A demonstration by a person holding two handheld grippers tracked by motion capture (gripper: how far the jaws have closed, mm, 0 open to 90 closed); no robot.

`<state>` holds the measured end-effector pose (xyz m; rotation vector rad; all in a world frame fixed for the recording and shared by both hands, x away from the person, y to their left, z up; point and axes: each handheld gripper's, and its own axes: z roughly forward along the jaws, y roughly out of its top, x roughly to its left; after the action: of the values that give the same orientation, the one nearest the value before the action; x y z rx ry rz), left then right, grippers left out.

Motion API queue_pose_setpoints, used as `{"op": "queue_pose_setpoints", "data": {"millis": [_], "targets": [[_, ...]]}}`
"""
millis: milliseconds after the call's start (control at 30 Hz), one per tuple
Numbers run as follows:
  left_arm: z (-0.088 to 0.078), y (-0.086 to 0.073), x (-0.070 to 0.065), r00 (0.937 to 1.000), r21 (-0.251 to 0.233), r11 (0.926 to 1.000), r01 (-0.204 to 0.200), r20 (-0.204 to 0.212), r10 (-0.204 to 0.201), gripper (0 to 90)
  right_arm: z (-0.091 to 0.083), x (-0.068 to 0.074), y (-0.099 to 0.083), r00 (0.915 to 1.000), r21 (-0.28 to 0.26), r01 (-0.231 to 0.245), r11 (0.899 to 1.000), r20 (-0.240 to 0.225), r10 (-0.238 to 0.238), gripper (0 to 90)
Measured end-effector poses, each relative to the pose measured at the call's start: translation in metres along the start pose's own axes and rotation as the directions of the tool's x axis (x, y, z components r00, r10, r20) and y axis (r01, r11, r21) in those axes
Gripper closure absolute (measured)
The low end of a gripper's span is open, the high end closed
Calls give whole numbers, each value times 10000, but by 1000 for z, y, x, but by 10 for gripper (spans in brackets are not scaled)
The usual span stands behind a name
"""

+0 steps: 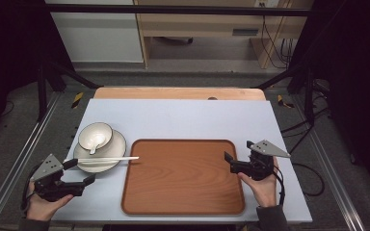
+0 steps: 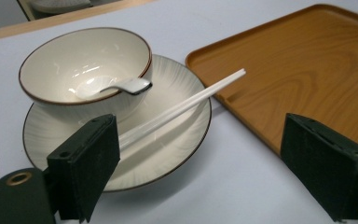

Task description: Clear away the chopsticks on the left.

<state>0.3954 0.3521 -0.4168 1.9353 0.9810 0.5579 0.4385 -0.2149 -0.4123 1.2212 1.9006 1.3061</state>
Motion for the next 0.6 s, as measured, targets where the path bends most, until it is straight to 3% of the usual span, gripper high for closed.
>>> {"op": "queue_pose_setpoints", "data": {"millis": [167,433,600], "targets": [[7,-2,4,9997,298,9995,-49,-240,56,150,0,-1,0,10000,26,32,10000,15,-32,86],[35,-7,8,9976,1009,9941,-397,-525,452,248,4,2,-1,9999,155,148,9998,-10,-148,91],[43,-7,12,9961,1072,9929,-521,-657,593,297,6,2,-2,9998,252,176,9995,-21,-175,91]]}}
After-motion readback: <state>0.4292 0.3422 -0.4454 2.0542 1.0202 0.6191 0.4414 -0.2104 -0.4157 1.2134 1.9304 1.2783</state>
